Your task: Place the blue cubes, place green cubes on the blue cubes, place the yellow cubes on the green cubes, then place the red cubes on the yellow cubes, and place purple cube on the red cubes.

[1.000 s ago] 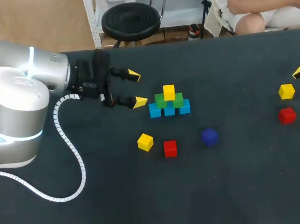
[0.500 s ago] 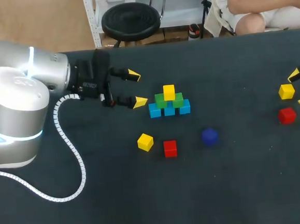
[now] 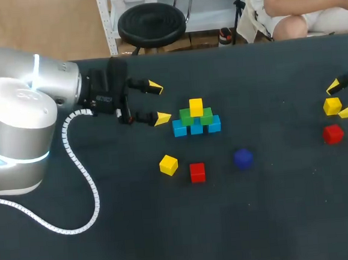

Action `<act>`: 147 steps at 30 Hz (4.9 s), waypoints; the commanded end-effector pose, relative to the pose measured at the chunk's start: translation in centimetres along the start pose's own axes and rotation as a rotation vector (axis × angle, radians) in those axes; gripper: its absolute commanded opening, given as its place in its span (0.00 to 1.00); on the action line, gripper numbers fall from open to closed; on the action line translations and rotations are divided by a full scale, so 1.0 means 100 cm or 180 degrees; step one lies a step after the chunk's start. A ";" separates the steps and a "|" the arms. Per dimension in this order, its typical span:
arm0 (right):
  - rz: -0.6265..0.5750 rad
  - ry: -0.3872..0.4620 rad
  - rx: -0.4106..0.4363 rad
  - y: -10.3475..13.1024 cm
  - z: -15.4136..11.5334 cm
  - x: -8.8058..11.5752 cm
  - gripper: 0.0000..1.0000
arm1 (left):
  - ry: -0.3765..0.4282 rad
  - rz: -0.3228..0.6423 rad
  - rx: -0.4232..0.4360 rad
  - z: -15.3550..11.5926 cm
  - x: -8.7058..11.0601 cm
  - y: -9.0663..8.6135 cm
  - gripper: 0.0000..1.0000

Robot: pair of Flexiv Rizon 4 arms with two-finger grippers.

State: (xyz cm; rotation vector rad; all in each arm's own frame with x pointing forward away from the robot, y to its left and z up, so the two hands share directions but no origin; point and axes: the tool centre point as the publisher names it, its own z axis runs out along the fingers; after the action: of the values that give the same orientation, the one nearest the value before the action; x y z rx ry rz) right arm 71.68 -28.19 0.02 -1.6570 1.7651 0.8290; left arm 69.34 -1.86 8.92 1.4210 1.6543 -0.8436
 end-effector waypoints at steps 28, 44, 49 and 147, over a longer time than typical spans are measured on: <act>-0.0276 0.0220 -0.0064 -0.013 -0.001 -0.065 0.00 | -0.0016 0.0008 -0.0006 0.000 0.001 -0.001 1.00; -0.0330 -0.0079 -0.0159 -0.018 0.012 -0.100 0.00 | -0.0016 0.0008 -0.0006 0.000 0.001 -0.001 1.00; -0.0330 -0.0079 -0.0159 -0.018 0.012 -0.100 0.00 | -0.0016 0.0008 -0.0006 0.000 0.001 -0.001 1.00; -0.0919 0.0319 -0.0506 -0.029 0.103 -0.240 0.00 | -0.0016 0.0008 -0.0006 0.000 0.001 -0.001 1.00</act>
State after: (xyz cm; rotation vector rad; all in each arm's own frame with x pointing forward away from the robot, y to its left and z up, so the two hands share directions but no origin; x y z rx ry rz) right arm 76.16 -5.08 11.56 -2.0313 1.5043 0.7818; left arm 69.34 -1.86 8.92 1.4210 1.6543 -0.8436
